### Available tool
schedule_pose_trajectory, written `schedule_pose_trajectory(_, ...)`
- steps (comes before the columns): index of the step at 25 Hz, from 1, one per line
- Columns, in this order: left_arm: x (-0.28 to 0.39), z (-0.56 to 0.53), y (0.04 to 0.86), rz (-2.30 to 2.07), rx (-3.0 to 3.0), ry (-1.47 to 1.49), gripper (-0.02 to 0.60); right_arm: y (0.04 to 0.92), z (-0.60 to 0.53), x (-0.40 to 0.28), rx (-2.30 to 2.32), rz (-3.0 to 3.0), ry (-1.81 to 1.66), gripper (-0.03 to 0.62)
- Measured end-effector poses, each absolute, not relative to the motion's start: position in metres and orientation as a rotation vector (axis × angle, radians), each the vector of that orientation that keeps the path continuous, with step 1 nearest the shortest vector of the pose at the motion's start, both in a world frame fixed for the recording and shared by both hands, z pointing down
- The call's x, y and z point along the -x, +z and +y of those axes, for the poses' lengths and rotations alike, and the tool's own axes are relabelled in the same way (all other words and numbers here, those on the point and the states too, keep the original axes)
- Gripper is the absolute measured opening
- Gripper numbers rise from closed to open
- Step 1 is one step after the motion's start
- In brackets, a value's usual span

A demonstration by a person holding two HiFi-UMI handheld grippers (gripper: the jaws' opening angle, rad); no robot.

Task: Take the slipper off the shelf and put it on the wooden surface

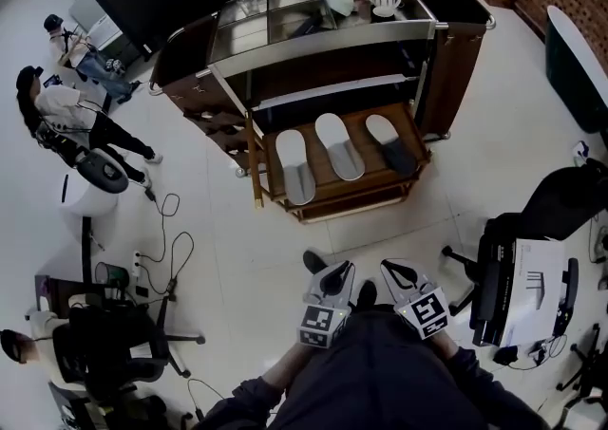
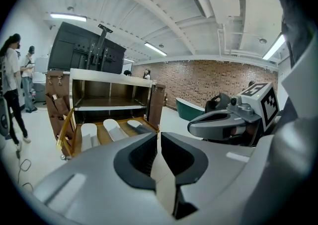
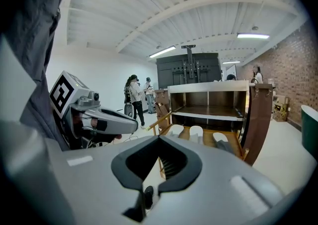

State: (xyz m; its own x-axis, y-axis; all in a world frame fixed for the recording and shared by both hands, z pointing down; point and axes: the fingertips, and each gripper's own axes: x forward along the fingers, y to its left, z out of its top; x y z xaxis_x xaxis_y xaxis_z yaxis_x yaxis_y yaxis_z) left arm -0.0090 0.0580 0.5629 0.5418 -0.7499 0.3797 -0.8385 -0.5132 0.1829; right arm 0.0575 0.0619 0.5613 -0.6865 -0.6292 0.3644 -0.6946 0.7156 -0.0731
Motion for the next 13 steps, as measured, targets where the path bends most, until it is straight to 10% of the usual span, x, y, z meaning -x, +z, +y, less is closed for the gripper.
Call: schedule_pose_trajectory(13,0.017,0.061,0.564,-1.338,-2.428,0.360,0.043,0.560,0.064,-0.042,-0.962,-2.630,0.252,0.000)
